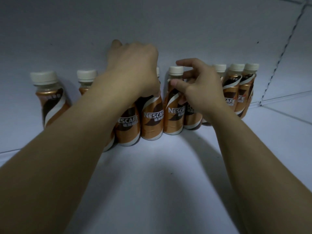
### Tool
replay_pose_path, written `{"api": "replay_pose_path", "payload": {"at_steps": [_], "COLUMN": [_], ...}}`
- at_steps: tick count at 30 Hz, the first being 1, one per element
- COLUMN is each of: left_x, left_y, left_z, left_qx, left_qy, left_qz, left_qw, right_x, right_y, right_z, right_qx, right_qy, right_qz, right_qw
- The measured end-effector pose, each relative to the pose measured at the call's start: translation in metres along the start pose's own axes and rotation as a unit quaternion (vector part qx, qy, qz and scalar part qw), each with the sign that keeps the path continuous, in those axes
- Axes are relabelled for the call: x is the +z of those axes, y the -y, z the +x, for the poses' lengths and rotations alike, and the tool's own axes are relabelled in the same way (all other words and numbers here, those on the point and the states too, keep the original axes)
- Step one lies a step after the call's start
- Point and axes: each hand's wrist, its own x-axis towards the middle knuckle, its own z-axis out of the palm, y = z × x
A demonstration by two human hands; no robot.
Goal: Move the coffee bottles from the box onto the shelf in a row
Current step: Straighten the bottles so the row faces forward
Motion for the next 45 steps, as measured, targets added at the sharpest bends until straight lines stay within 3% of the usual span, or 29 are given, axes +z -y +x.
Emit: {"api": "replay_pose_path", "payload": {"at_steps": [8, 14, 20, 27, 33, 38, 45], "left_x": [-0.006, -0.011, -0.008, 0.004, 0.019, 0.015, 0.020], "left_y": [-0.006, -0.024, -0.064, -0.089, -0.081, -0.089, -0.087], "left_z": [-0.001, 0.004, 0.033, 0.053, 0.053, 0.050, 0.054], "left_qx": [0.003, 0.037, 0.073, 0.076, 0.122, 0.133, 0.085], "left_qy": [0.025, -0.077, -0.010, 0.076, 0.014, 0.029, -0.020], "left_qz": [0.022, -0.076, -0.094, -0.091, -0.076, -0.168, -0.140], "left_qw": [0.999, 0.993, 0.993, 0.990, 0.990, 0.976, 0.986], "right_x": [-0.011, -0.048, -0.080, -0.068, -0.056, -0.054, -0.061], "right_y": [0.009, 0.028, -0.027, -0.068, -0.074, -0.074, -0.070], "right_z": [0.002, 0.030, 0.032, 0.023, 0.027, 0.028, 0.025], "right_qx": [-0.018, -0.054, -0.009, 0.017, 0.005, 0.020, 0.073], "right_qy": [0.017, -0.078, -0.190, -0.096, -0.128, -0.135, -0.124], "right_qz": [-0.063, -0.093, -0.160, -0.211, -0.265, -0.266, -0.142], "right_qw": [0.998, 0.991, 0.969, 0.973, 0.956, 0.954, 0.979]}}
